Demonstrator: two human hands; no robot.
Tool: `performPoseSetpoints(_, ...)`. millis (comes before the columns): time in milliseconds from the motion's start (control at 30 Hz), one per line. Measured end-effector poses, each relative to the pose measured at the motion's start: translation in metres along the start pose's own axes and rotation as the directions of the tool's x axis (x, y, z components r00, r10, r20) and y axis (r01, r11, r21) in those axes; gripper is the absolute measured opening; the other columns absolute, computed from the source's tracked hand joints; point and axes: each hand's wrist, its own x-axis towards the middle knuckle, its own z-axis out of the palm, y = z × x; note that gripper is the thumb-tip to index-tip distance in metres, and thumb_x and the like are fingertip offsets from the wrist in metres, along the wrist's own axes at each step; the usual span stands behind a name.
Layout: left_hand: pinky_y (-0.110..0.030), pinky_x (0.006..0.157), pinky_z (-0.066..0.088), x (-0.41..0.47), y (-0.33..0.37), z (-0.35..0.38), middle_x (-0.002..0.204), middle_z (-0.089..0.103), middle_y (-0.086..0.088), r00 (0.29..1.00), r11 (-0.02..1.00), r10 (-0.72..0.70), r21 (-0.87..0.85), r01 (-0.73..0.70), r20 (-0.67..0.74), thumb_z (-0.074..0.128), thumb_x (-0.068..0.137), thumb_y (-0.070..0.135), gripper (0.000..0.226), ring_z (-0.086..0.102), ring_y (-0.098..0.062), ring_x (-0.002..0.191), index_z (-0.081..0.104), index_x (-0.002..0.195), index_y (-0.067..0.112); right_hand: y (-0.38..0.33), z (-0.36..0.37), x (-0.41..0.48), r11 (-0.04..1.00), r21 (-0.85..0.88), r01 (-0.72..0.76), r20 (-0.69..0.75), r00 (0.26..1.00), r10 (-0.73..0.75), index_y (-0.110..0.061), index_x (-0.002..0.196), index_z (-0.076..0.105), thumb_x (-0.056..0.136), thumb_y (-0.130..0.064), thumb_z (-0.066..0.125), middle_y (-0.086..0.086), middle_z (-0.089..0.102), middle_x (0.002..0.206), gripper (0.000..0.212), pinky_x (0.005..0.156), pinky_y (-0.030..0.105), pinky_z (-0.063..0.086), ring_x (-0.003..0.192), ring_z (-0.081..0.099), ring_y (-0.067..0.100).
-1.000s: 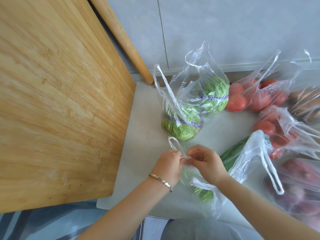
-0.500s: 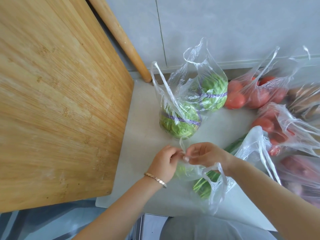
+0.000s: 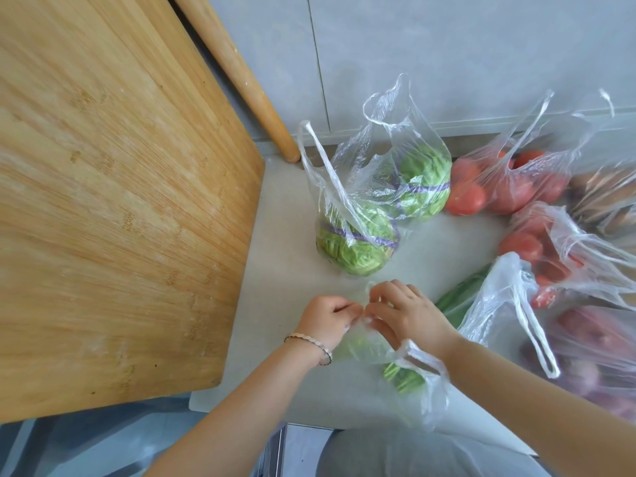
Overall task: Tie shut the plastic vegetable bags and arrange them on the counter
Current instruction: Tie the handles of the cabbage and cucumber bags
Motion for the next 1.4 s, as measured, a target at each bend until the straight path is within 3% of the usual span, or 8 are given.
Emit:
performPoseSetpoints(167, -0.018, 0.051, 0.03, 0.001, 0.002, 0.0, 0.065, 0.059, -0.011, 0.979, 0.932, 0.2, 0.315, -0.178, -0.038, 0.057, 0.086, 0.015, 0.021, 0.044, -0.018, 0.063, 0.069, 0.072, 0.006, 0.004, 0.003, -0.006, 0.997, -0.028, 0.065, 0.011, 0.998, -0.065, -0.018, 0.071, 0.054, 0.095, -0.028, 0.031, -0.002, 0.04, 0.085, 0.034, 0.065, 0.025, 0.03, 0.073, 0.037, 0.018)
performPoseSetpoints(500, -0.015, 0.055, 0.032, 0.005, -0.016, -0.007, 0.07, 0.056, 0.004, 0.99, 0.931, 0.138, 0.345, -0.123, -0.021, 0.055, 0.088, 0.017, 0.017, 0.05, -0.016, 0.076, 0.067, 0.09, 0.005, 0.0, 0.002, -0.025, 0.959, 0.158, -0.234, 0.168, 0.964, 0.207, -0.012, 0.07, 0.057, 0.094, -0.032, 0.033, 0.003, 0.052, 0.075, 0.039, 0.072, 0.027, 0.041, 0.073, 0.042, 0.017)
performPoseSetpoints(633, -0.022, 0.097, 0.038, 0.001, -0.002, -0.009, 0.121, 0.053, 0.007, 0.952, 0.907, 0.04, 0.388, -0.162, 0.303, 0.07, 0.075, 0.033, 0.067, 0.049, -0.009, 0.114, 0.035, 0.132, 0.027, 0.005, -0.014, -0.003, 0.745, 0.343, -0.573, 0.37, 0.811, 0.454, 0.001, 0.079, 0.061, 0.094, -0.022, 0.044, 0.012, 0.054, 0.077, 0.032, 0.068, 0.029, 0.039, 0.073, 0.053, 0.028)
performPoseSetpoints(800, -0.025, 0.08, 0.043, -0.004, 0.013, 0.003, 0.108, 0.065, -0.004, 0.962, 0.695, 0.171, 0.666, -0.27, 0.211, 0.058, 0.081, 0.029, 0.037, 0.059, -0.025, 0.103, 0.052, 0.118, 0.026, 0.01, -0.034, 0.021, 0.55, 0.439, -0.711, 0.444, 0.704, 0.554, -0.029, 0.077, 0.052, 0.091, -0.023, 0.052, -0.003, 0.061, 0.078, 0.015, 0.07, 0.021, 0.042, 0.082, 0.06, 0.019)
performPoseSetpoints(933, -0.024, 0.069, 0.04, -0.003, 0.012, -0.026, 0.101, 0.067, 0.0, 0.979, 0.72, 0.195, 0.685, -0.107, -0.052, 0.055, 0.079, 0.029, 0.023, 0.06, -0.025, 0.095, 0.059, 0.102, 0.027, 0.017, -0.061, 0.024, 0.568, 0.466, -0.678, 0.379, 0.733, 0.564, -0.033, 0.072, 0.052, 0.09, -0.019, 0.055, -0.008, 0.061, 0.072, 0.022, 0.065, 0.006, 0.04, 0.077, 0.061, 0.016)
performPoseSetpoints(1233, -0.028, 0.062, 0.038, -0.003, 0.001, -0.053, 0.095, 0.065, -0.007, 0.934, 0.624, 0.158, 0.766, 0.157, -0.321, 0.049, 0.083, 0.023, 0.02, 0.051, -0.027, 0.076, 0.051, 0.102, 0.017, 0.021, -0.097, 0.008, 0.657, 0.393, -0.644, 0.289, 0.765, 0.576, -0.025, 0.077, 0.057, 0.088, -0.014, 0.057, -0.006, 0.061, 0.077, 0.015, 0.075, 0.019, 0.043, 0.079, 0.059, 0.016)
performPoseSetpoints(1333, -0.036, 0.09, 0.039, -0.011, 0.015, -0.043, 0.124, 0.044, -0.012, 0.958, 0.456, 0.119, 0.871, 0.182, -0.262, 0.052, 0.081, 0.031, 0.042, 0.044, -0.031, 0.112, 0.043, 0.12, 0.018, 0.026, -0.107, 0.001, 0.768, 0.255, -0.587, 0.128, 0.808, 0.575, -0.013, 0.086, 0.065, 0.085, -0.01, 0.061, 0.0, 0.058, 0.087, 0.005, 0.08, 0.015, 0.033, 0.087, 0.052, 0.017)
performPoseSetpoints(1400, -0.041, 0.111, 0.019, -0.02, 0.032, -0.022, 0.143, 0.02, -0.011, 0.971, 0.398, 0.239, 0.914, -0.076, -0.024, 0.056, 0.078, 0.04, 0.065, 0.021, -0.03, 0.133, 0.028, 0.134, 0.023, 0.035, -0.116, -0.009, 0.792, 0.12, -0.598, 0.026, 0.8, 0.6, -0.009, 0.094, 0.066, 0.081, -0.014, 0.067, 0.007, 0.058, 0.097, 0.014, 0.089, 0.026, 0.033, 0.1, 0.049, 0.027)
